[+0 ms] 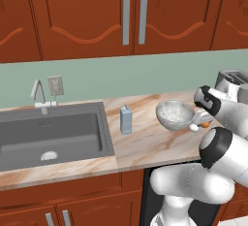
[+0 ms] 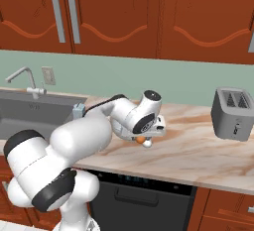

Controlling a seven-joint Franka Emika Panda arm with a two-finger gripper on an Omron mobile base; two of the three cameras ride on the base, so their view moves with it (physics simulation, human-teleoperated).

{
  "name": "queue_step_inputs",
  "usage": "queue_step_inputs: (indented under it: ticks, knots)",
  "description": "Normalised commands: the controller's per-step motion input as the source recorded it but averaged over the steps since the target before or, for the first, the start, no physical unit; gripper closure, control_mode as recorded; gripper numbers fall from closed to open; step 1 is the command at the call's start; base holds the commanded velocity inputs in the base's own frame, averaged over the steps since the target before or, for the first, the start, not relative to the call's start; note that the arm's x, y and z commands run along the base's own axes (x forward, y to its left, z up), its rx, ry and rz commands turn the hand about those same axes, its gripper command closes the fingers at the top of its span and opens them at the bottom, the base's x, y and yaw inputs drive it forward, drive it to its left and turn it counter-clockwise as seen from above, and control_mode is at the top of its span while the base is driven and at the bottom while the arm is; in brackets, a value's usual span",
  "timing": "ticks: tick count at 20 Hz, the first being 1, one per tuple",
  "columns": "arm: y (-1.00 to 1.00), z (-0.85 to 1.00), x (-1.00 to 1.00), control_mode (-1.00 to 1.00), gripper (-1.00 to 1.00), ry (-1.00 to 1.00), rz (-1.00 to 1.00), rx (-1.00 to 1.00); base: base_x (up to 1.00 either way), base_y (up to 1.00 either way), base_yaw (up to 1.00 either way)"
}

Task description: Gather the eggs and milk located in the vicinity of the sink area and place them right next to the bowl.

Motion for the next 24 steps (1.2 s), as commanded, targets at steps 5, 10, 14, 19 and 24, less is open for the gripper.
queue_step_inputs:
  ticks: [5,10,14,19,24]
  knots:
    - [0.00,-0.41,0.00,-1.00,1.00,-0.20,0.04,0.09,0.00,0.00,0.00]
    - [0.00,-0.06,-0.02,-1.00,1.00,-0.13,0.04,0.03,0.00,0.00,0.00]
    - [0.00,0.00,-0.02,-1.00,1.00,-0.03,0.07,0.00,0.00,0.00,0.00]
    - [0.00,-0.11,0.00,-1.00,1.00,0.00,0.12,0.00,0.00,0.00,0.00]
    - [0.07,-0.19,0.01,-1.00,1.00,-0.06,0.11,0.04,0.00,0.00,0.00]
